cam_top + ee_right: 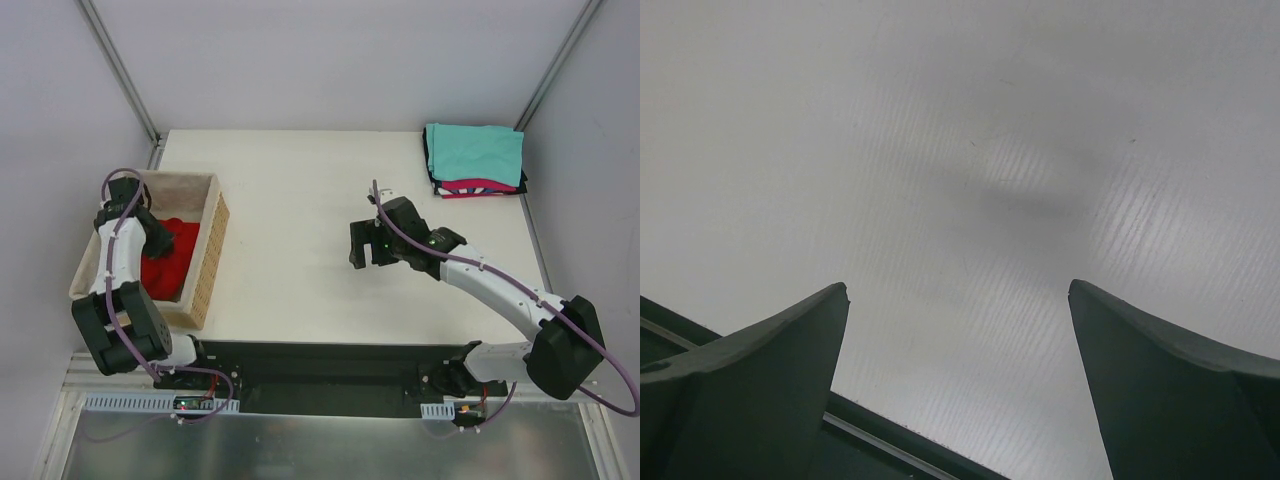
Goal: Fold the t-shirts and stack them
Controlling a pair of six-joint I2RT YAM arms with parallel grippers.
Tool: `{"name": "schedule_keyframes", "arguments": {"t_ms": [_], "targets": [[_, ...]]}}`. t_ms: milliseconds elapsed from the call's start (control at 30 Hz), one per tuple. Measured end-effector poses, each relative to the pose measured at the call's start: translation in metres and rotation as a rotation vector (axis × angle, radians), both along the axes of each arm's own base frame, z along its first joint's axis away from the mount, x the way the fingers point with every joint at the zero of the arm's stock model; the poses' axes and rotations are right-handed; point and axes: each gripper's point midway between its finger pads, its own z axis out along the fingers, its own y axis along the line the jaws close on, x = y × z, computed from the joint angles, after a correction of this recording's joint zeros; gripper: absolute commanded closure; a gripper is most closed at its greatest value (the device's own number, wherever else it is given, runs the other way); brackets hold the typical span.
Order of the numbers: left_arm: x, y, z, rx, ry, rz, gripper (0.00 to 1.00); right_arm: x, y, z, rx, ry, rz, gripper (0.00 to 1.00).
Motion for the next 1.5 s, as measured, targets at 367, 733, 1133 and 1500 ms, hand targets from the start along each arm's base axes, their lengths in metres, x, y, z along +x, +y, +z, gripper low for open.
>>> {"name": "schedule_keyframes", "arguments": {"t_ms": [367, 733, 1133, 1500], "targets": [[0.038, -0.019, 0.114, -0.032, -0.372, -0.071, 1.00, 0.000, 0.000, 0.000, 0.004, 0.002, -0.005, 0.04], [0.066, -0.093, 0.225, -0.122, -0.657, -0.322, 1.00, 0.000, 0.001, 0.000, 0.006, 0.002, -0.006, 0.03], [0.071, -0.274, 0.363, -0.329, -1.040, -0.911, 1.00, 0.000, -0.005, 0.004, -0.006, -0.013, -0.026, 0.03], [0.075, -0.344, 0.192, -0.383, -0.657, -1.005, 0.41, 0.001, -0.052, 0.038, -0.071, -0.143, -0.191, 0.03]]}}
